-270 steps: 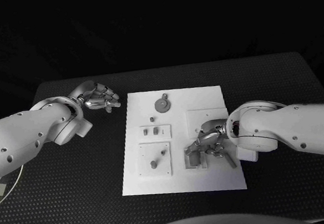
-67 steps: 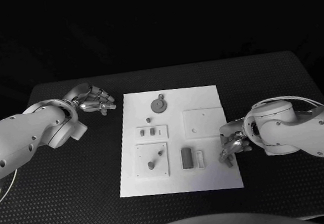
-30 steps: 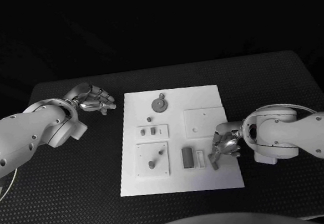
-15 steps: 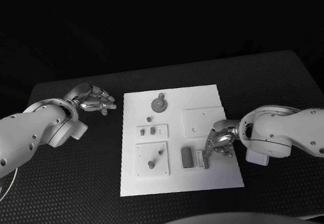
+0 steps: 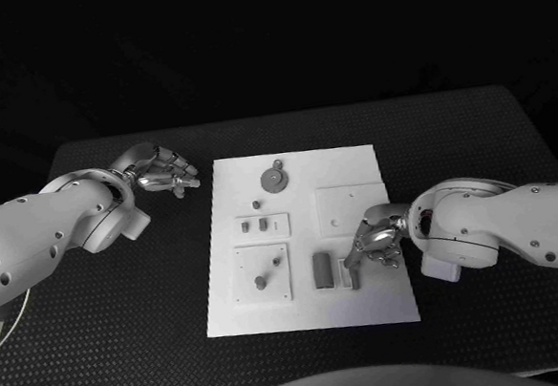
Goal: Assemble the parts on the task board
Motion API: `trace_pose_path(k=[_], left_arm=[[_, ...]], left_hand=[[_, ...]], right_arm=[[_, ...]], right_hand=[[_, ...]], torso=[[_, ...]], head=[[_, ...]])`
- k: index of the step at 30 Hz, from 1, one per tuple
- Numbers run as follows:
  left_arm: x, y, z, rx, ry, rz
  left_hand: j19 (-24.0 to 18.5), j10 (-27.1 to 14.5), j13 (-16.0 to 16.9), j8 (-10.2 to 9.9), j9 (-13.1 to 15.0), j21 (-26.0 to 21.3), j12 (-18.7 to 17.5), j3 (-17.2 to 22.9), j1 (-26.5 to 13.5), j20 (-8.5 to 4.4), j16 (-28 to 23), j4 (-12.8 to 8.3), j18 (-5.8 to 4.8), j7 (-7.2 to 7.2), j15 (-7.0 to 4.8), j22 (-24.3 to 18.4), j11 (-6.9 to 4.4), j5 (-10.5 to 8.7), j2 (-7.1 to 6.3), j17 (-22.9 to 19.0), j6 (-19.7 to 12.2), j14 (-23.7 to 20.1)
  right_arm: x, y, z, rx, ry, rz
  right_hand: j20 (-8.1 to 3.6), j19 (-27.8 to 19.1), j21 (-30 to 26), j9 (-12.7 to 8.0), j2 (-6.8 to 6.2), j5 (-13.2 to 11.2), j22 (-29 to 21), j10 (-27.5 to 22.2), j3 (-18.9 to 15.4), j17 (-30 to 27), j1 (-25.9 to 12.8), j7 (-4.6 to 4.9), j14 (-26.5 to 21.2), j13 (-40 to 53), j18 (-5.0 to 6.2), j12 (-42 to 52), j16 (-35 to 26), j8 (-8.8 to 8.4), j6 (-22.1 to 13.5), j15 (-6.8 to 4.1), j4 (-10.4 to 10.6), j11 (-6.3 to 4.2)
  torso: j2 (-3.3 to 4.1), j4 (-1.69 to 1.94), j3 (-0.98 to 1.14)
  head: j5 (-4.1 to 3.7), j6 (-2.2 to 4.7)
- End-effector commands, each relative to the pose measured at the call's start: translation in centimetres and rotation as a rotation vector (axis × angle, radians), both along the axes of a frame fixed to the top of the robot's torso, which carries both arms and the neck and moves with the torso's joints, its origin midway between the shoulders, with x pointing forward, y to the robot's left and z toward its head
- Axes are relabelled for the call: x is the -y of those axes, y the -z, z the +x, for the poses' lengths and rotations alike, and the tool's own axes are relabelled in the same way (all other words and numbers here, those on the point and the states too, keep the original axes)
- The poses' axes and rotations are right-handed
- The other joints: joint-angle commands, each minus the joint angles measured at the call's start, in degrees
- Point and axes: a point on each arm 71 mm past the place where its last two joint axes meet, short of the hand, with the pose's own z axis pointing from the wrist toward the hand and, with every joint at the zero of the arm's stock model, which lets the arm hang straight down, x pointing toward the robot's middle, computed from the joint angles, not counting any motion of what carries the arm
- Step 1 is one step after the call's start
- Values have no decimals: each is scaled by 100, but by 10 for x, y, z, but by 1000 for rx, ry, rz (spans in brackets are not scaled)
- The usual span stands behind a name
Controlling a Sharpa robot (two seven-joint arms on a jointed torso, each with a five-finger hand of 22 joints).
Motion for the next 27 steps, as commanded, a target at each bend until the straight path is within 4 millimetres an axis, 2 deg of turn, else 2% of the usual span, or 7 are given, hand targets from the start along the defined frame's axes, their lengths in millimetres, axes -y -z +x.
trace_pose_path(k=[1, 6, 9, 13, 19, 27], left_arm=[[2, 0, 0, -6, 13, -1], [2, 0, -1, -7, 15, -2], [2, 0, -1, -8, 14, -1], [1, 0, -1, -10, 14, 0], [1, 0, -1, -13, 16, 0], [1, 0, -1, -14, 16, 2]], left_hand=[[38, -3, -9, 30, -6, -20, 2, 16, 17, 2, -40, 25, 81, -14, 9, 8, 37, 24, 23, 9, -39, 47], [38, -2, -10, 30, -6, -20, 2, 16, 16, 2, -41, 27, 81, -14, 9, 8, 37, 24, 23, 11, -39, 47], [39, -2, -10, 30, -6, -20, 2, 16, 16, 3, -42, 28, 81, -14, 9, 8, 37, 24, 24, 12, -39, 47], [39, -2, -10, 31, -6, -20, 2, 16, 15, 3, -42, 29, 80, -14, 10, 8, 37, 24, 24, 13, -39, 48], [38, -1, -10, 31, -7, -20, 3, 15, 15, 3, -44, 31, 80, -14, 10, 9, 37, 24, 24, 15, -38, 48], [37, 0, -11, 32, -7, -20, 3, 14, 11, 4, -46, 35, 79, -13, 10, 9, 37, 24, 24, 18, -37, 48]], right_arm=[[0, 5, -5, -6, -73, -77], [-1, 5, -6, 26, -168, -164], [-2, 6, -7, 30, -214, -211], [-1, 6, -9, 29, -256, -259], [0, 7, -8, 50, -272, -291], [0, 7, -5, 68, -271, -307]], right_hand=[[23, -10, -45, -14, -61, -32, 74, -51, -35, -7, -142, 49, -9, -9, 38, 11, -23, -14, -9, -26, 45, -6], [1, 24, -86, -23, -333, -31, 53, -57, -29, -10, -793, 25, 5, -16, 38, 23, -21, -21, 34, -48, 491, -30], [-28, 46, -86, -21, -416, -32, 60, -49, 17, 1, -1096, 5, 13, -5, 38, 48, 1, -14, 72, -67, 724, -49], [-83, 85, -60, -9, -538, -31, 90, -12, 196, 28, -1273, -23, 23, 13, 38, 92, 51, 5, 129, -95, 930, -78], [-101, 102, -40, 2, -545, -31, 105, 7, 278, 44, -1341, -35, 23, 20, 38, 110, 80, 18, 159, -106, 1019, -90], [-111, 107, -20, 13, -393, -32, 114, 21, 313, 59, -1419, -42, 17, 23, 38, 120, 106, 23, 174, -113, 1075, -97]], torso=[[-2, 1, -2], [0, 0, -2], [0, 2, -1], [-1, 1, -3], [0, -1, -3], [0, 0, 1]], head=[[3, -1], [8, 2], [13, 0], [15, -5], [19, -10], [16, -7]])
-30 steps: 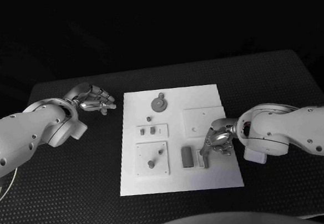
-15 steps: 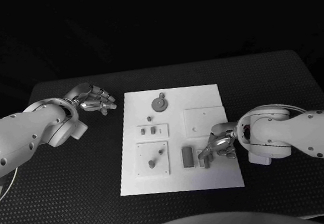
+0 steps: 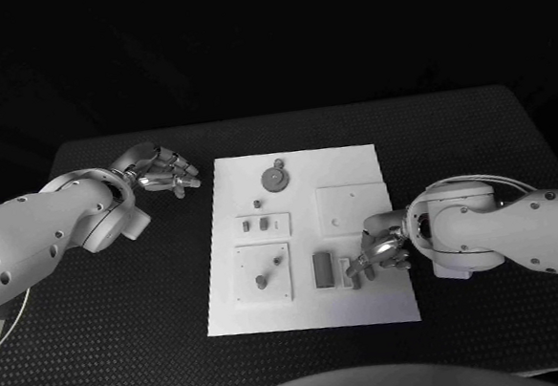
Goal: Assemble the parts on the task board
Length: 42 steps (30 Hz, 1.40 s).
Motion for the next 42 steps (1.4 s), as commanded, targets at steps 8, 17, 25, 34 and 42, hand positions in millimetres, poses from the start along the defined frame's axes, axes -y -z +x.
trace_pose_path(k=[8, 17, 25, 34, 42], left_arm=[[2, 0, 0, -7, 15, 0], [1, 0, -1, -10, 14, 2], [1, 0, -1, -11, 14, 3], [1, 0, -1, -9, 13, 3], [1, 0, -1, -9, 14, 4]], left_hand=[[46, 2, -7, 33, -8, -20, 4, 14, 9, -5, -25, 39, 79, -14, 11, 10, 37, 24, 27, 11, -37, 47], [45, 3, -8, 34, -9, -20, 4, 13, 6, -5, -28, 44, 79, -14, 11, 11, 36, 24, 29, 14, -36, 48], [44, 3, -8, 35, -9, -21, 4, 13, 7, -6, -30, 46, 79, -14, 11, 11, 36, 24, 30, 16, -36, 47], [43, 3, -9, 35, -10, -21, 3, 14, 10, -6, -32, 46, 79, -15, 10, 11, 36, 25, 31, 19, -36, 47], [43, 3, -10, 36, -10, -21, 3, 15, 12, -6, -34, 46, 80, -15, 10, 11, 36, 25, 31, 22, -36, 47]], right_arm=[[1, 12, 0, -4, -27, -80], [-4, 16, -3, -33, -56, -91], [1, 18, 1, -24, -53, -117], [5, 18, 2, -16, -53, -140], [11, 18, 3, -6, -46, -154]], right_hand=[[-20, 5, 55, 5, 194, -31, 118, 5, 8, 19, -98, 16, -21, 10, 89, 30, 54, -44, 5, -27, 44, -38], [-22, -10, 74, 14, 315, -31, 122, 4, 0, 25, -100, 16, -29, 14, 89, 34, 66, -46, 2, -28, -44, -38], [-7, -30, 109, 31, 483, -31, 118, 1, -18, 20, 83, 24, -36, 15, 89, 34, 67, -50, -5, -19, -527, -30], [11, -29, 119, 38, 689, -31, 107, 8, -32, 10, 135, 29, -31, 9, 89, 30, 65, -58, 0, -12, -902, -25], [14, -23, 123, 42, 798, -31, 105, 13, 11, 5, 251, 31, -28, 5, 89, 30, 64, -62, 2, -9, -1070, -22]], torso=[[3, -1, 7], [2, -1, 6], [1, -1, 3], [0, 0, 6], [-1, -2, 5]], head=[[4, 6], [4, -10], [5, -21], [1, -18], [-2, -12]])
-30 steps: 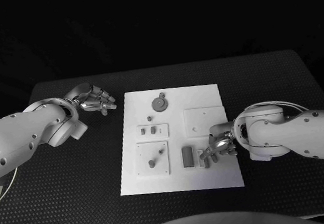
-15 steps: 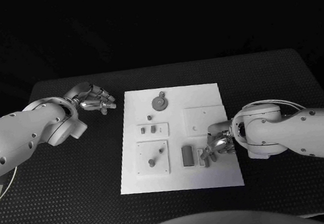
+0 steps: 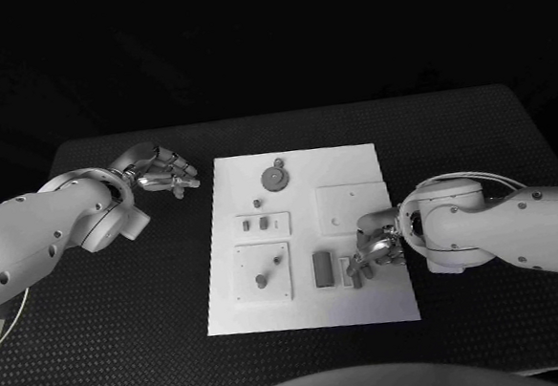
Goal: Assemble the parts on the task board
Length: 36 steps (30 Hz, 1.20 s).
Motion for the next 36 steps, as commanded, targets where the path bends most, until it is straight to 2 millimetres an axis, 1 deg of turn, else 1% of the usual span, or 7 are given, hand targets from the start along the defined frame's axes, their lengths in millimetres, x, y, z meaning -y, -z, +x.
trace_pose_path(k=[1, 7, 13, 27, 31, 33, 36], left_arm=[[2, -1, 0, -2, 14, 0], [1, -1, 0, -2, 12, 1], [2, -1, 0, -2, 13, 0], [2, 0, 0, -5, 12, 1], [1, 0, 0, -5, 11, 2], [1, 0, 0, -6, 11, 2], [1, 0, 0, -6, 11, 2]], left_hand=[[43, 3, -5, 36, -6, -21, 3, -1, 12, -7, -34, 30, 80, -15, 10, 8, 36, 25, 31, 9, -36, 47], [43, 4, -6, 36, -6, -21, 3, -1, 13, -7, -35, 31, 80, -15, 10, 8, 36, 25, 32, 10, -36, 47], [43, 4, -6, 37, -7, -21, 3, 0, 14, -7, -36, 32, 80, -15, 10, 8, 36, 25, 35, 12, -36, 48], [42, 4, -7, 37, -8, -21, 3, 1, 16, -7, -40, 34, 79, -15, 10, 9, 36, 25, 38, 17, -36, 48], [42, 4, -7, 38, -8, -21, 3, 0, 14, -6, -40, 35, 79, -15, 10, 9, 36, 25, 38, 18, -36, 48], [42, 5, -8, 38, -8, -21, 3, -1, 14, -6, -41, 36, 79, -15, 10, 9, 36, 25, 38, 19, -36, 49], [42, 5, -8, 38, -8, -21, 4, -1, 13, -6, -41, 37, 79, -15, 10, 9, 36, 25, 37, 19, -35, 49]], right_arm=[[19, 15, -3, -14, 14, -129], [30, 14, -1, 16, 32, -142], [32, 13, -2, 19, 40, -134], [34, 9, -1, 92, -4, -196], [32, 4, -2, 173, -68, -258], [29, 2, -4, 205, -95, -279], [26, 0, -5, 226, -118, -290]], right_hand=[[32, -16, 20, -8, 37, -25, 105, 12, -10, -5, 29, 122, -12, -4, 40, 30, 21, -63, -172, 3, -33, -23], [38, -22, 19, -9, -16, -26, 105, 10, -27, -8, 44, 127, -13, -6, 40, 27, 18, -69, -180, 6, -42, -18], [54, -43, -3, -16, -343, -26, 94, -13, -75, -25, 22, 144, -22, -20, 40, 6, -8, -93, -214, 22, -7, 0], [55, -41, -19, -17, -412, -26, 87, -18, -33, -38, 77, 151, -18, -31, 40, -3, -26, -104, -227, 28, -14, 7], [68, -68, -50, -31, -594, -27, 78, -69, -39, -59, 66, 177, -33, -45, 40, -34, -64, -150, -306, 46, 7, 32], [82, -95, -88, -108, -784, -25, 65, -128, 9, -81, 43, 271, -51, -49, 40, -52, -107, -326, -614, 120, 90, 116], [97, -104, -104, -153, -900, -26, 69, -167, 101, -89, 89, 329, -57, -45, 40, -44, -125, -394, -722, 179, 185, 177]], torso=[[-2, 1, 0], [-1, 0, -1], [0, -4, 3], [0, -1, 2], [-1, -1, 0], [-1, 0, -1], [0, -1, -4]], head=[[-2, 2], [-12, 6], [-24, 13], [-36, 7], [-35, 5], [-34, 2], [-45, 8]])
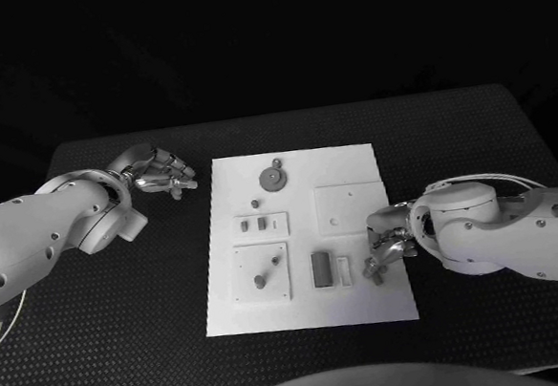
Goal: Assemble the parts on the task board
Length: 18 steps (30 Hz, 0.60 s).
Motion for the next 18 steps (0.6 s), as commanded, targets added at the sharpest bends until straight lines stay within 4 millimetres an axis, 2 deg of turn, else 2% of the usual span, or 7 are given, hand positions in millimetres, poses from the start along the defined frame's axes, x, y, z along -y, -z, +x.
trace_pose_path(k=[1, 5, 8, 10, 13, 16, 18], left_arm=[[2, 0, 0, -5, 14, 0], [2, 0, 0, -5, 15, 1], [2, 0, -1, -5, 15, 0], [2, 0, -1, -5, 15, 1], [2, 0, -1, -4, 14, 1], [3, 0, -1, -5, 15, 1], [3, 0, -1, -5, 15, 1]], left_hand=[[43, 5, -9, 38, -9, -21, 4, -1, 13, -7, -20, 37, 79, -15, 10, 5, 36, 25, 37, 10, -35, 49], [42, 5, -9, 38, -9, -21, 3, -2, 13, -7, -20, 38, 79, -15, 10, 5, 36, 24, 36, 11, -35, 49], [43, 5, -9, 39, -10, -21, 3, -2, 12, -7, -21, 38, 79, -15, 10, 6, 36, 24, 36, 12, -35, 49], [43, 5, -10, 39, -10, -21, 3, -3, 13, -7, -21, 38, 79, -15, 10, 6, 36, 24, 35, 13, -35, 49], [42, 5, -10, 39, -10, -21, 3, -3, 13, -7, -22, 38, 79, -15, 10, 6, 36, 24, 35, 14, -35, 50], [42, 5, -10, 39, -10, -21, 3, -3, 14, -7, -23, 39, 79, -15, 10, 6, 36, 24, 35, 15, -35, 50], [42, 5, -10, 39, -10, -21, 3, -3, 14, -7, -23, 38, 79, -15, 10, 6, 36, 24, 35, 15, -35, 50]], right_arm=[[9, 5, 0, 90, -34, -167], [4, 2, -1, 124, -61, -178], [4, 2, -1, 130, -64, -180], [3, 2, -1, 132, -68, -180], [2, 3, -1, 117, -60, -170], [3, 4, -2, 96, -44, -145], [3, 5, -2, 80, -32, -125]], right_hand=[[17, -25, -39, -39, -49, -8, 66, -25, 37, -7, 31, 588, -2, 0, -5, -10, -38, -401, -895, 39, 43, 38], [3, -41, -35, -74, 8, -6, 85, -52, 162, -9, 469, 621, -12, 0, -6, -3, -48, -461, -1004, 71, -184, 73], [21, -76, -26, -98, 37, -9, 105, -73, 148, -7, 998, 657, -26, -2, -12, 10, -55, -483, -1052, 105, -211, 105], [28, -96, -19, -105, 134, -8, 112, -84, 125, -4, 1357, 661, -31, -4, -5, 20, -54, -479, -1053, 111, -218, 110], [48, -123, -15, -111, 267, -9, 112, -92, 42, 0, 1642, 662, -37, -9, -11, 30, -52, -465, -1034, 114, -219, 111], [56, -142, -12, -113, 472, -7, 112, -87, 41, 2, 1873, 652, -40, -15, -5, 39, -51, -443, -993, 108, -222, 103], [64, -154, -20, -116, 634, -8, 105, -78, 173, 1, 2043, 641, -39, -25, -9, 40, -54, -422, -947, 102, -211, 93]], torso=[[0, 1, -5], [-2, 5, -4], [-1, 5, -6], [-1, 6, -5], [-1, 6, -3], [0, 4, -4], [-1, 4, -4]], head=[[-10, 2], [-8, 1], [-10, 1], [-6, 0], [-12, -2], [-13, 3], [-9, 2]])
